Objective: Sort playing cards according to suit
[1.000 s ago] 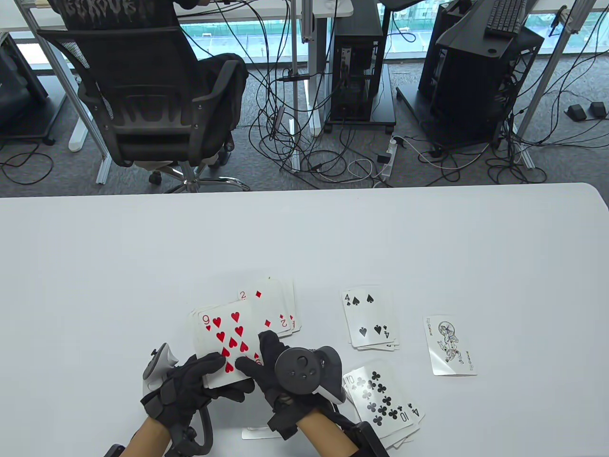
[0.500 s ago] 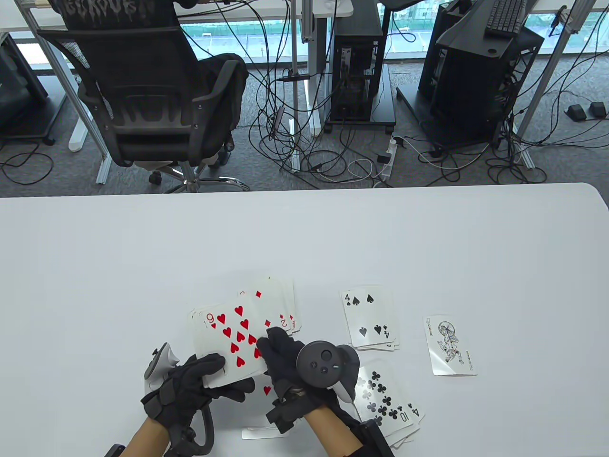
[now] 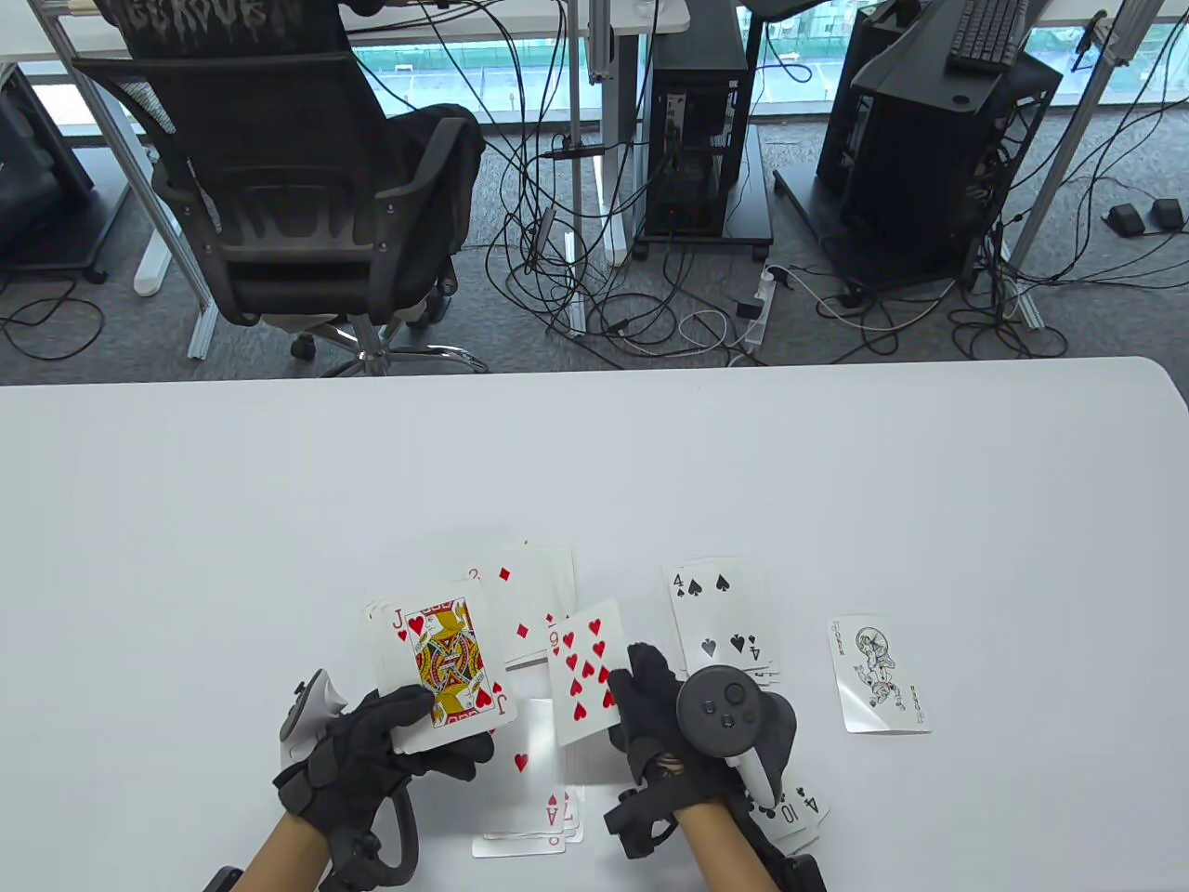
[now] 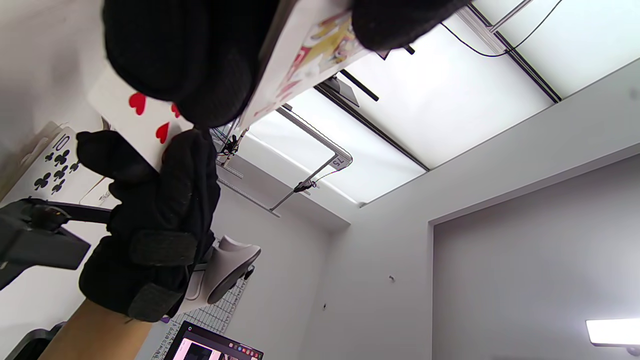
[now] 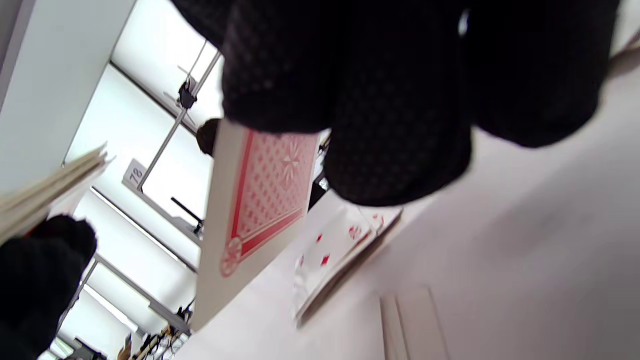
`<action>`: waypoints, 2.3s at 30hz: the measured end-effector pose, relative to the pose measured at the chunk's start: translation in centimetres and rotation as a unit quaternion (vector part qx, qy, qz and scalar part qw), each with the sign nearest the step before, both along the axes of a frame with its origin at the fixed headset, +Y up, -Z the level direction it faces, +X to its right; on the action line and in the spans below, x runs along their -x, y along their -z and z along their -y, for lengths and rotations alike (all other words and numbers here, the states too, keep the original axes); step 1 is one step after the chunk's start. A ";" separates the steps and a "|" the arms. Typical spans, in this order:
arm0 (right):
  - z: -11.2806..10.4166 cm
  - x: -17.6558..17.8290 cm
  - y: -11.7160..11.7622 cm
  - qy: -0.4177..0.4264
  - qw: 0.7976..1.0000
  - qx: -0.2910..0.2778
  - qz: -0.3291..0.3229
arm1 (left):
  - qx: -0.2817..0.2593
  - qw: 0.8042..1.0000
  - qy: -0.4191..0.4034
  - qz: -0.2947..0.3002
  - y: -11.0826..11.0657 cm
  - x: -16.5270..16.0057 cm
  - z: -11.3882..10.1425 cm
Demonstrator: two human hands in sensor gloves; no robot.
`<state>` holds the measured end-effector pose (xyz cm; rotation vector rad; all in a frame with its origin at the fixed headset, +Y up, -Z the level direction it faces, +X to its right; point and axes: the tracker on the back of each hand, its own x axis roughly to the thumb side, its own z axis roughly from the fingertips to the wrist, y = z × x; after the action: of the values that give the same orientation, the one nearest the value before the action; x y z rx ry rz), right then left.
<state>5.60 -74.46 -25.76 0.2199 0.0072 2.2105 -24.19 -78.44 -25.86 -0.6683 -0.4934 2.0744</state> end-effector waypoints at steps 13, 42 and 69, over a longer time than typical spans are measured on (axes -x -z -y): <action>2.3 7.4 -2.1 -0.273 0.950 0.085 -0.125 | 0.001 1.000 0.000 0.000 0.0 0.0 0.0; -1.0 4.5 -2.6 -0.032 0.994 -0.101 -0.026 | 0.000 1.000 0.026 0.010 0.0 0.1 0.3; -1.0 5.4 -3.6 0.024 0.985 -0.162 -0.046 | -0.012 0.996 0.073 0.056 -0.6 -1.5 0.0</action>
<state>0.20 -73.43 -22.12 0.4964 -0.3059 2.1422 -22.67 -78.47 -25.21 -0.7869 -0.5169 1.8978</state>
